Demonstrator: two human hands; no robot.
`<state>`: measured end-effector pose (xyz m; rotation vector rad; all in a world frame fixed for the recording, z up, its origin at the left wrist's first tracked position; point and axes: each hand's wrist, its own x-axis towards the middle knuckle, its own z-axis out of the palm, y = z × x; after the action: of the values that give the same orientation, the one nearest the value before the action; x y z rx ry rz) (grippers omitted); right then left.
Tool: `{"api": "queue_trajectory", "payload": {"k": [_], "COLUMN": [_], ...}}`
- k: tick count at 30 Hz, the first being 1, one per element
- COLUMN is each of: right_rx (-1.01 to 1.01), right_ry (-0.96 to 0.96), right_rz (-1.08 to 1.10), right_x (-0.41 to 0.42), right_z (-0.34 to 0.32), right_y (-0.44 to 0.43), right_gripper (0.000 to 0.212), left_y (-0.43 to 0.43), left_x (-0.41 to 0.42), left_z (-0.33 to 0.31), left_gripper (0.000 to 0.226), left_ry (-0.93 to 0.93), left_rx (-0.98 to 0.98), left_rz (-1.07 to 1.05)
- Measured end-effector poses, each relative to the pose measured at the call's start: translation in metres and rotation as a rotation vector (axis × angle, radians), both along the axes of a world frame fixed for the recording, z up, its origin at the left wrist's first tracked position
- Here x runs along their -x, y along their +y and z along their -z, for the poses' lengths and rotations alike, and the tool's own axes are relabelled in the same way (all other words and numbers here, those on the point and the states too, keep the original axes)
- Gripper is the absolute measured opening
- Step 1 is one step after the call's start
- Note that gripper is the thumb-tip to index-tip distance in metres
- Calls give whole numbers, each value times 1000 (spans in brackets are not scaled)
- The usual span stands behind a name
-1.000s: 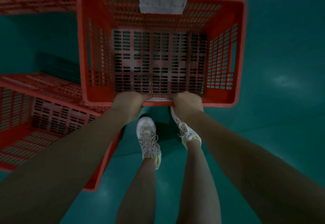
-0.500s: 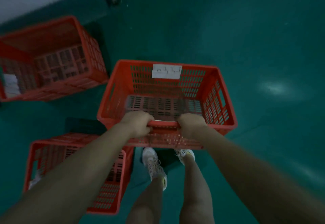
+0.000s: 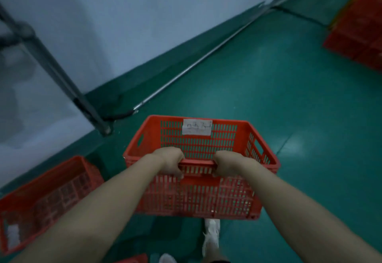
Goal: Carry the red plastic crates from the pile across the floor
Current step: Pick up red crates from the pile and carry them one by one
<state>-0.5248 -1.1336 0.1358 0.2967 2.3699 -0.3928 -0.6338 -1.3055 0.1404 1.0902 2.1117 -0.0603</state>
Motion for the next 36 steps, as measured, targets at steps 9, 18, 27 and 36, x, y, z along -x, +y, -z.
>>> {"api": "queue_trajectory", "payload": {"k": [9, 18, 27, 36], "right_rx": [-109, -179, -233, -363], "right_ry": [131, 211, 266, 304], "right_rz": [222, 413, 545, 616], "right_x": [-90, -210, -319, -353], "right_z": [-143, -235, -280, -301], "right_y": [113, 258, 405, 536], "right_gripper": [22, 21, 14, 10], "left_y": [141, 319, 488, 644], "left_x": [-53, -145, -240, -263], "left_z": [-134, -226, -266, -288], "left_gripper": [38, 44, 42, 39], "left_ry": [162, 200, 258, 364], "left_rx": [-161, -277, -390, -474], "left_rz": [251, 468, 597, 725]}}
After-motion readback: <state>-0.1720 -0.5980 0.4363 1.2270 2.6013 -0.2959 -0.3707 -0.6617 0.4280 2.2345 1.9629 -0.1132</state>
